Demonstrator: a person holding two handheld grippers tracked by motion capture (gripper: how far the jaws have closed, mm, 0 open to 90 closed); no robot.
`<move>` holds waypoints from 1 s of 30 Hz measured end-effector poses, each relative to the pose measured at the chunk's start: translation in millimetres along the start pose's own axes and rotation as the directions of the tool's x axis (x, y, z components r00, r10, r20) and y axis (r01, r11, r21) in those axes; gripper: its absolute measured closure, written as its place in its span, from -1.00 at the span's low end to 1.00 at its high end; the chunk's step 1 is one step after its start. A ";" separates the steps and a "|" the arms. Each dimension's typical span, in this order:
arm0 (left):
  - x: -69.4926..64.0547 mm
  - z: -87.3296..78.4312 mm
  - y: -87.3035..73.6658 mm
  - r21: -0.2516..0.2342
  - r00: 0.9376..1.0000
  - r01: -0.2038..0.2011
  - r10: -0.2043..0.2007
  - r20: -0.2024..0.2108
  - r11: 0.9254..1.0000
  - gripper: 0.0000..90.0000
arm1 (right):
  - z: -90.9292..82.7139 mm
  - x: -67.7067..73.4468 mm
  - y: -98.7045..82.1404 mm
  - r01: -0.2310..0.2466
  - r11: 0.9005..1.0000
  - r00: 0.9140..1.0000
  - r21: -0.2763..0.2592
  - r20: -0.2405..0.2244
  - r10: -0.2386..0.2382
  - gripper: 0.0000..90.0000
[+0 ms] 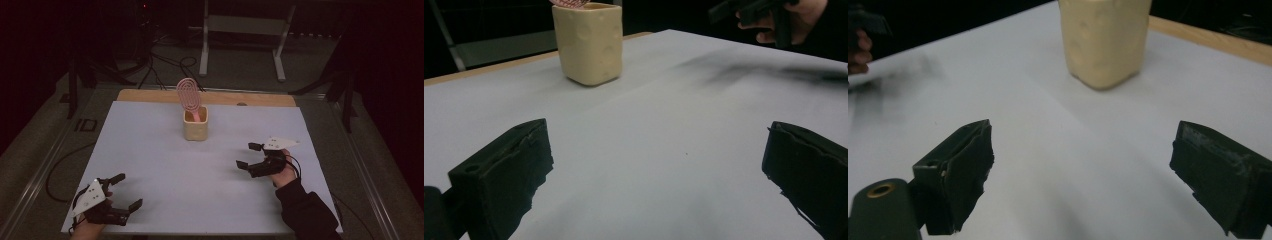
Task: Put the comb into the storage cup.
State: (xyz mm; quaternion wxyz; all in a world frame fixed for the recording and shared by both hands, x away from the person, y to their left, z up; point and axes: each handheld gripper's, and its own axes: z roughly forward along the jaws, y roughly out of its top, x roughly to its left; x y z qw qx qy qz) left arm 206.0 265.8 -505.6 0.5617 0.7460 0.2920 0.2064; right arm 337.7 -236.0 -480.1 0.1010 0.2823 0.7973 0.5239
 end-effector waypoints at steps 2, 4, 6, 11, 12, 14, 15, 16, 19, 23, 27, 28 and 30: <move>-0.2 0.0 0.0 0.000 1.000 -0.001 0.001 0.001 1.000 -1.00 | -4.8 1.7 -7.7 -0.011 1.000 1.000 0.006 0.004 0.011 -0.78; -0.1 -0.1 -0.1 0.001 1.000 0.000 0.000 0.001 1.000 -1.00 | -10.3 2.7 -14.2 -0.010 1.000 1.000 0.017 0.016 0.010 -0.78; -0.4 -0.2 0.2 0.000 1.000 -0.002 0.002 0.000 1.000 -1.00 | -16.8 3.4 -20.2 -0.015 1.000 1.000 0.021 0.025 0.015 -0.78; -0.3 -0.2 0.1 0.001 1.000 -0.002 0.002 0.002 1.000 -1.00 | -32.0 6.1 -36.3 -0.026 0.999 0.998 0.035 0.061 0.024 -0.78; -0.3 -0.1 0.0 0.001 1.000 -0.002 0.002 0.002 1.000 -1.00 | -34.7 6.7 -39.3 -0.029 0.999 0.997 0.037 0.067 0.026 -0.78; -0.5 -0.2 -0.1 0.002 1.000 0.000 0.000 0.002 1.000 -1.00 | -40.5 7.2 -45.0 -0.042 0.998 0.996 0.043 0.080 0.038 -0.78; -0.5 -0.3 0.0 0.002 1.000 -0.001 0.001 0.001 1.000 -1.00 | -43.1 7.6 -47.7 -0.049 0.998 0.995 0.040 0.087 0.046 -0.78; -0.6 -0.4 0.1 0.001 1.000 -0.003 0.003 0.001 1.000 -1.00 | -45.6 8.1 -50.5 -0.054 0.998 0.994 0.041 0.095 0.050 -0.78; -0.6 0.0 -0.3 0.003 1.000 -0.001 0.001 0.002 1.000 -1.00 | -52.2 9.3 -57.9 -0.069 0.997 0.991 0.043 0.117 0.063 -0.78; -0.7 0.1 -0.3 0.003 1.000 -0.002 0.002 0.001 1.000 -1.00 | -60.1 11.4 -63.8 -0.082 0.996 0.985 0.040 0.158 0.075 -0.78; -0.8 -0.1 -0.3 0.004 1.000 -0.004 0.004 0.000 1.000 -1.00 | -67.7 12.9 -70.4 -0.086 0.996 0.981 0.034 0.178 0.078 -0.78; -0.6 0.1 -0.5 0.004 1.000 -0.004 0.004 0.002 1.000 -1.00 | -69.7 14.0 -71.8 -0.067 0.997 0.980 0.024 0.188 0.061 -0.78; -0.6 0.3 -0.7 0.007 1.000 -0.005 0.005 0.002 1.000 -1.00 | -73.1 14.5 -73.4 -0.054 0.998 0.980 0.012 0.191 0.050 -0.78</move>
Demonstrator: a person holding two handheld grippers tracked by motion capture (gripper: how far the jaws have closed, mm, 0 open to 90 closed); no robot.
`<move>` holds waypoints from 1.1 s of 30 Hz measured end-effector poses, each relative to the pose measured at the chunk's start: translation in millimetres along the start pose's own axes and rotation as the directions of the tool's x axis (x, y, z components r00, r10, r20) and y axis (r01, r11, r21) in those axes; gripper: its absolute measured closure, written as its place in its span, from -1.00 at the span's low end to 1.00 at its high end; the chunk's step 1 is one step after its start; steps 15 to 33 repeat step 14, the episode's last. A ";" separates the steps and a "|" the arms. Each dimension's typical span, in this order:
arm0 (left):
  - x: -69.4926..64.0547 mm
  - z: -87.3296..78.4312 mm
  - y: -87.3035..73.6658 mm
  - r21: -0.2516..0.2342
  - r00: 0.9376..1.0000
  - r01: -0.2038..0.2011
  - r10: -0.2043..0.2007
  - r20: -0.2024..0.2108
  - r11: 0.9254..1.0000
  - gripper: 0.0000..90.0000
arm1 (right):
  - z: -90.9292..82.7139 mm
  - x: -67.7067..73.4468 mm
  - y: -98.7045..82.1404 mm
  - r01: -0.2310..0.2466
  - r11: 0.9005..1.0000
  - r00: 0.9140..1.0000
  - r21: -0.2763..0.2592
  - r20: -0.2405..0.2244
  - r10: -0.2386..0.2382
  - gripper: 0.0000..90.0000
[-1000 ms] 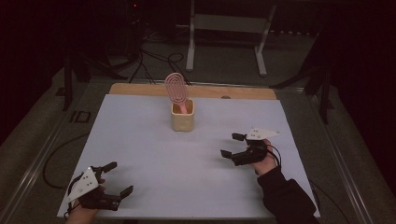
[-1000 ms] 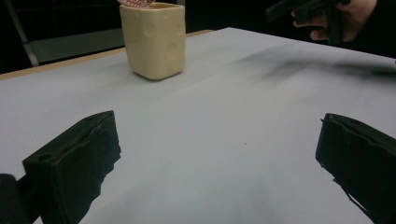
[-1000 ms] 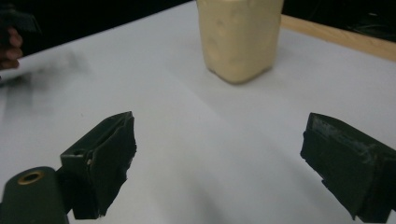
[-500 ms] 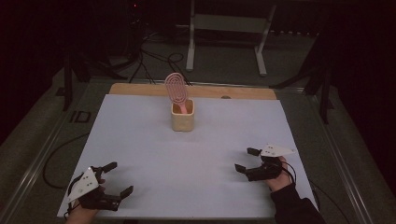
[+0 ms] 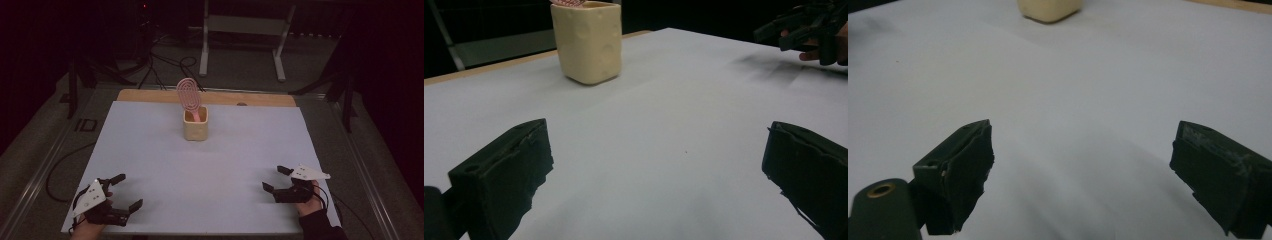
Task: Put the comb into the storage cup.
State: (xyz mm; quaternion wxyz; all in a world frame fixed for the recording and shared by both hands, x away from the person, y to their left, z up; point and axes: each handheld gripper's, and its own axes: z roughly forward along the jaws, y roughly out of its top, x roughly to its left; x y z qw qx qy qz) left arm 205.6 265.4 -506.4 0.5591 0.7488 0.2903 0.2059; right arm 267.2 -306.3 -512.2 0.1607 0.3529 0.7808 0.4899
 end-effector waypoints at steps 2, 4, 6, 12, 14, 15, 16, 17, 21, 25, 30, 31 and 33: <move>-0.2 0.1 0.1 0.001 1.000 -0.001 0.001 0.001 1.000 -1.00 | -1.4 -0.6 -1.6 -0.001 1.000 1.000 -0.007 0.005 0.002 -0.78; -0.3 0.2 0.1 0.002 1.000 -0.001 0.001 0.001 1.000 -1.00 | -1.4 -1.1 -2.2 -0.001 1.000 1.000 -0.003 0.004 0.001 -0.78; -0.2 0.2 -0.1 0.004 1.000 0.000 0.000 0.001 1.000 -1.00 | -0.5 -1.6 -2.9 0.004 1.000 1.000 -0.002 0.011 -0.004 -0.78; -0.3 0.5 -0.2 0.006 1.000 0.001 -0.001 0.001 1.000 -1.00 | 0.9 0.5 -0.1 -0.012 1.000 1.000 0.021 0.015 0.012 -0.78; -0.2 0.4 0.0 0.004 1.000 -0.002 0.002 0.001 1.000 -1.00 | 2.1 2.5 0.7 0.010 0.999 1.000 0.043 0.028 -0.012 -0.78; -0.2 0.4 0.0 0.004 1.000 -0.002 0.002 0.001 1.000 -1.00 | 2.1 2.5 0.7 0.010 0.999 1.000 0.043 0.028 -0.012 -0.78; -0.2 0.4 0.0 0.004 1.000 -0.002 0.002 0.001 1.000 -1.00 | 2.1 2.5 0.7 0.010 0.999 1.000 0.043 0.028 -0.012 -0.78; -0.2 0.4 0.0 0.004 1.000 -0.002 0.002 0.001 1.000 -1.00 | 2.1 2.5 0.7 0.010 0.999 1.000 0.043 0.028 -0.012 -0.78; -0.2 0.4 0.0 0.004 1.000 -0.002 0.002 0.001 1.000 -1.00 | 2.1 2.5 0.7 0.010 0.999 1.000 0.043 0.028 -0.012 -0.78; -0.2 0.4 0.0 0.004 1.000 -0.002 0.002 0.001 1.000 -1.00 | 2.1 2.5 0.7 0.010 0.999 1.000 0.043 0.028 -0.012 -0.78; -0.2 0.4 0.0 0.004 1.000 -0.002 0.002 0.001 1.000 -1.00 | 2.1 2.5 0.7 0.010 0.999 1.000 0.043 0.028 -0.012 -0.78; -0.2 0.4 0.0 0.004 1.000 -0.002 0.002 0.001 1.000 -1.00 | 2.1 2.5 0.7 0.010 0.999 1.000 0.043 0.028 -0.012 -0.78; -0.2 0.4 0.0 0.004 1.000 -0.002 0.002 0.001 1.000 -1.00 | 2.1 2.5 0.7 0.010 0.999 1.000 0.043 0.028 -0.012 -0.78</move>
